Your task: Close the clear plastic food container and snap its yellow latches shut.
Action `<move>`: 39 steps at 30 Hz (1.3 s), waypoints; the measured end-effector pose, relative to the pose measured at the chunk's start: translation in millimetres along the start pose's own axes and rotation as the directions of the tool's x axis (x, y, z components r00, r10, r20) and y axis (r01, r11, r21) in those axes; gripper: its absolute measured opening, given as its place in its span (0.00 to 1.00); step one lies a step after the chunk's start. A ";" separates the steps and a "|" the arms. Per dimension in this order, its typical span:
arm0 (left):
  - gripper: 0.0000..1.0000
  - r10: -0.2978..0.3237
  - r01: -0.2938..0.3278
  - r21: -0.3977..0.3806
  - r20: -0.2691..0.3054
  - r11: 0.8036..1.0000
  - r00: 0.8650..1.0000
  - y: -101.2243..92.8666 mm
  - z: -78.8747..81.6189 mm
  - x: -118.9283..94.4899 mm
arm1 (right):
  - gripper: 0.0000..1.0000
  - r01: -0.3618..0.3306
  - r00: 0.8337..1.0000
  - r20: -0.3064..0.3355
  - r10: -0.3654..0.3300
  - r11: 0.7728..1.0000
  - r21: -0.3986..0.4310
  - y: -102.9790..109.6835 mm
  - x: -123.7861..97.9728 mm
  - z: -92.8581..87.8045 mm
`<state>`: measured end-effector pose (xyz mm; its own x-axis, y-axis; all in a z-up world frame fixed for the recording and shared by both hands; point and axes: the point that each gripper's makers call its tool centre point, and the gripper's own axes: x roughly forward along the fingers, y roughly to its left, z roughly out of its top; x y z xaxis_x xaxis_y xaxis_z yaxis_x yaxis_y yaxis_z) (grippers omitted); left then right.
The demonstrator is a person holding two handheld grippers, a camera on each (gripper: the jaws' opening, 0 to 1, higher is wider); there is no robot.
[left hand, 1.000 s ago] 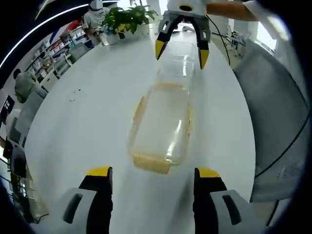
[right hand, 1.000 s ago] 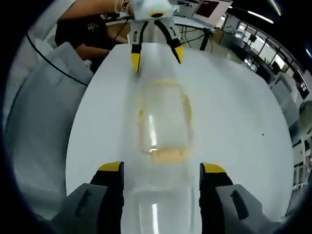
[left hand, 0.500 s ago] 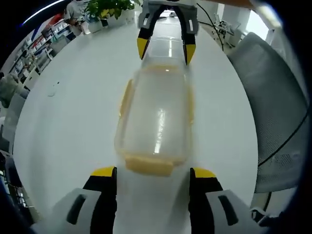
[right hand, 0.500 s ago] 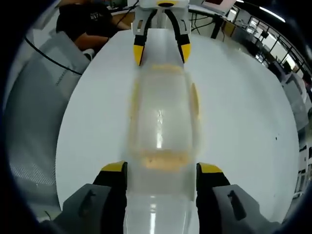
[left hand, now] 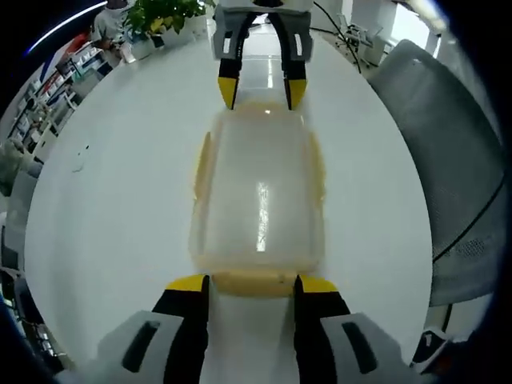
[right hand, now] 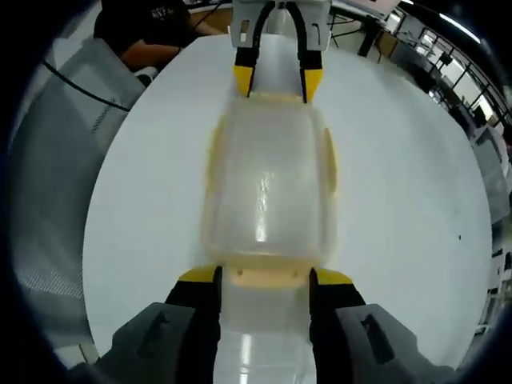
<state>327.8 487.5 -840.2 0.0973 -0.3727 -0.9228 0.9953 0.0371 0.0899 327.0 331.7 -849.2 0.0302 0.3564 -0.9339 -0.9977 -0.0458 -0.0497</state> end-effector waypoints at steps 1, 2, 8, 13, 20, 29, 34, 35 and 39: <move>0.35 -0.002 0.002 0.001 -0.001 1.000 1.000 -0.3 0.1 0.1 | 0.39 -0.001 1.000 0.000 0.001 1.000 0.008 -0.7 0.2 0.0; 0.34 -0.007 0.007 0.000 -0.004 1.000 1.000 -1.6 0.1 0.4 | 0.38 -0.004 1.000 0.000 0.004 1.000 0.015 -1.2 0.4 -0.1; 0.34 -0.034 0.034 0.002 -0.018 0.999 0.999 4.2 -3.0 3.6 | 0.37 -0.031 0.999 -0.012 0.031 0.999 0.038 -1.7 1.2 -0.2; 0.33 -0.049 0.049 0.003 -0.060 0.999 0.997 4.8 -3.1 5.2 | 0.37 -0.031 0.999 -0.036 0.032 0.999 0.040 -0.4 0.4 -0.4; 0.33 -0.060 0.061 -0.002 -0.065 0.998 0.996 7.8 -5.2 4.8 | 0.36 -0.035 0.996 -0.075 0.038 0.999 0.039 1.6 -1.3 -1.3; 0.32 -0.067 0.067 -0.007 -0.036 0.998 0.997 10.9 -4.9 5.0 | 0.36 -0.032 0.998 -0.055 0.035 0.998 0.050 -3.8 -2.0 -1.5; 0.32 -0.061 0.060 -0.005 -0.028 0.998 0.998 11.7 -5.2 4.8 | 0.36 -0.031 0.999 -0.034 0.033 0.998 0.049 -2.5 -2.9 -1.7; 0.32 -0.058 0.058 -0.005 -0.032 0.998 0.998 11.8 -5.2 4.9 | 0.36 -0.031 0.999 -0.025 0.033 0.998 0.048 -2.1 -3.0 -1.9; 0.32 -0.055 0.054 -0.014 -0.026 0.998 0.998 8.7 -6.2 4.1 | 0.36 -0.031 1.000 0.003 0.031 0.998 0.045 0.8 -3.3 -1.9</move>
<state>336.9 492.1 -845.6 0.0426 -0.3503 -0.9357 0.9990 0.0296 0.0344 326.3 328.7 -846.8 -0.0010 0.3574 -0.9340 -0.9999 -0.0146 -0.0045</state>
